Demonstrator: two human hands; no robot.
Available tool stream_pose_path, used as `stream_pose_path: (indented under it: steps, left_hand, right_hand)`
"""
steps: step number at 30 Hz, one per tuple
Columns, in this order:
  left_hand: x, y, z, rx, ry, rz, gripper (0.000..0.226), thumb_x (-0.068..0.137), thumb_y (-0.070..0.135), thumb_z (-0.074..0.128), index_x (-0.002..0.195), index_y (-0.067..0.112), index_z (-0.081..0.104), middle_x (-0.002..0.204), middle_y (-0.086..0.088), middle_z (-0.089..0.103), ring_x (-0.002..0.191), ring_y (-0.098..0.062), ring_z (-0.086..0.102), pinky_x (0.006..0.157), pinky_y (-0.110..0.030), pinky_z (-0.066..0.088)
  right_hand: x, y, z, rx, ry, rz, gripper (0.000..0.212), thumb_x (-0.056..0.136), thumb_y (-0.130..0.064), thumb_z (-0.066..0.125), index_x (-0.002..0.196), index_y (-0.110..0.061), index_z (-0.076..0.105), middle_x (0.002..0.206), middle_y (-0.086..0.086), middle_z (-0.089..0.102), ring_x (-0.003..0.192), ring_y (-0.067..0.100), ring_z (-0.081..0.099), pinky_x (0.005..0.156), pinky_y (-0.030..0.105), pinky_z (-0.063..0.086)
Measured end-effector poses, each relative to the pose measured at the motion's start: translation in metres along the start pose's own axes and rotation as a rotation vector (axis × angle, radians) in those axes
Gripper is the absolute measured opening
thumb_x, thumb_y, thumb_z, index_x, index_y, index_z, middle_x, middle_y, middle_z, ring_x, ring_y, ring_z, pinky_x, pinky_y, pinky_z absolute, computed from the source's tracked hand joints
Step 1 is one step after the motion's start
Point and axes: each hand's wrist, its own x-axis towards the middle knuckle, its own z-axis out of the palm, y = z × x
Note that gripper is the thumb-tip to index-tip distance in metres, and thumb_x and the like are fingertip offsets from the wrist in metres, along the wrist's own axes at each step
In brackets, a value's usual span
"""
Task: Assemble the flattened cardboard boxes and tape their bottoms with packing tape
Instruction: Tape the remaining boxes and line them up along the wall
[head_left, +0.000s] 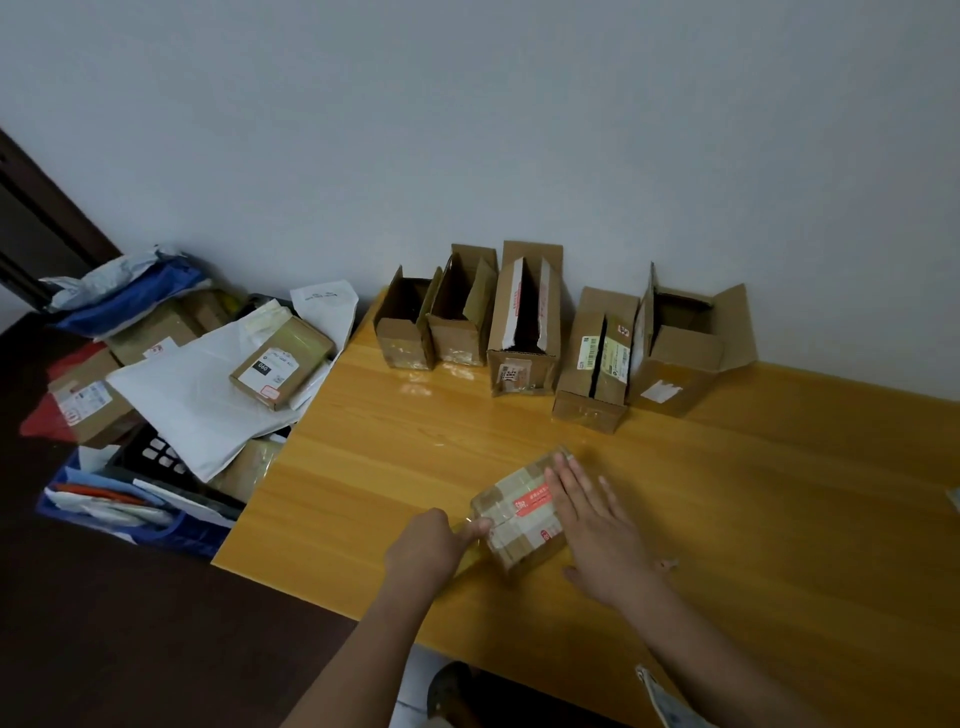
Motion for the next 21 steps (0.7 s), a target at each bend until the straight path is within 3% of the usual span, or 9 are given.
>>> stream_pose_path:
  steps: [4,7,10,13,15,17,19,21]
  left_hand:
    - [0.001,0.001,0.002,0.017,-0.008,0.002,0.053,0.089,0.069,0.042,0.073,0.018,0.039,0.073,-0.003,0.043,0.066,-0.019,0.044,0.056,-0.031,0.028]
    - [0.003,-0.003,0.004,-0.005,-0.003,0.014,0.064,0.089,0.068,0.044,0.097,0.006,0.055,0.088,-0.010,0.054,0.087,-0.029,0.059,0.057,-0.031,0.027]
    - [0.006,-0.008,0.005,-0.049,0.001,0.030,0.071,0.085,0.071,0.048,0.097,0.003,0.057,0.082,-0.014,0.052,0.075,-0.028,0.056,0.057,-0.034,0.032]
    - [0.013,-0.017,0.002,-0.179,-0.040,0.071,0.086,0.079,0.071,0.058,0.112,-0.009,0.057,0.112,-0.026,0.058,0.100,-0.036,0.059,0.078,-0.048,0.048]
    - [0.015,-0.027,-0.001,-0.277,-0.116,0.130,0.073,0.079,0.067,0.062,0.113,0.002,0.060,0.119,-0.024,0.059,0.105,-0.033,0.059,0.073,-0.040,0.047]
    - [0.013,-0.040,-0.004,-0.421,-0.215,0.162,0.049,0.081,0.061,0.065,0.105,0.019,0.057,0.111,-0.015,0.060,0.091,-0.024,0.059,0.067,-0.030,0.044]
    - [0.010,-0.052,-0.007,-0.532,-0.257,0.169,0.039,0.083,0.057,0.065,0.106,0.027,0.056,0.098,-0.009,0.059,0.075,-0.017,0.055,0.062,-0.025,0.044]
    - [0.009,-0.060,-0.009,-0.590,-0.262,0.192,0.034,0.084,0.055,0.066,0.110,0.035,0.056,0.099,-0.016,0.060,0.076,-0.019,0.057,0.062,-0.022,0.044]
  right_hand:
    - [0.000,-0.001,-0.007,-0.034,-0.036,-0.040,0.116,0.088,-0.041,0.065,0.147,-0.014,-0.031,0.149,0.004,-0.044,0.140,0.019,-0.036,0.117,0.037,-0.018]
    - [-0.001,-0.008,-0.004,0.015,-0.099,-0.185,0.110,0.089,-0.046,0.060,0.148,-0.022,-0.029,0.149,-0.005,-0.045,0.138,0.014,-0.040,0.116,0.036,-0.022]
    - [0.001,-0.017,0.002,0.137,-0.098,-0.214,0.101,0.088,-0.066,0.048,0.150,-0.030,-0.024,0.150,-0.015,-0.041,0.136,0.005,-0.041,0.113,0.034,-0.026]
    - [0.008,-0.014,0.003,0.219,-0.094,-0.193,0.095,0.085,-0.079,0.035,0.151,-0.037,-0.019,0.150,-0.022,-0.037,0.136,-0.002,-0.038,0.115,0.034,-0.022]
    - [0.011,-0.012,0.002,0.236,-0.055,-0.162,0.091,0.084,-0.082,0.031,0.152,-0.039,-0.013,0.152,-0.025,-0.032,0.138,-0.004,-0.034,0.117,0.035,-0.019]
    - [0.014,-0.014,0.002,0.266,0.005,-0.111,0.086,0.084,-0.083,0.028,0.153,-0.042,-0.003,0.154,-0.028,-0.024,0.140,-0.007,-0.027,0.118,0.035,-0.016]
    - [0.018,-0.018,0.002,0.267,0.067,-0.075,0.082,0.084,-0.083,0.023,0.153,-0.043,0.006,0.155,-0.029,-0.018,0.142,-0.008,-0.020,0.119,0.035,-0.014]
    - [0.021,-0.020,0.001,0.241,0.108,-0.065,0.082,0.083,-0.084,0.019,0.153,-0.042,0.010,0.156,-0.029,-0.014,0.143,-0.007,-0.016,0.118,0.033,-0.014]
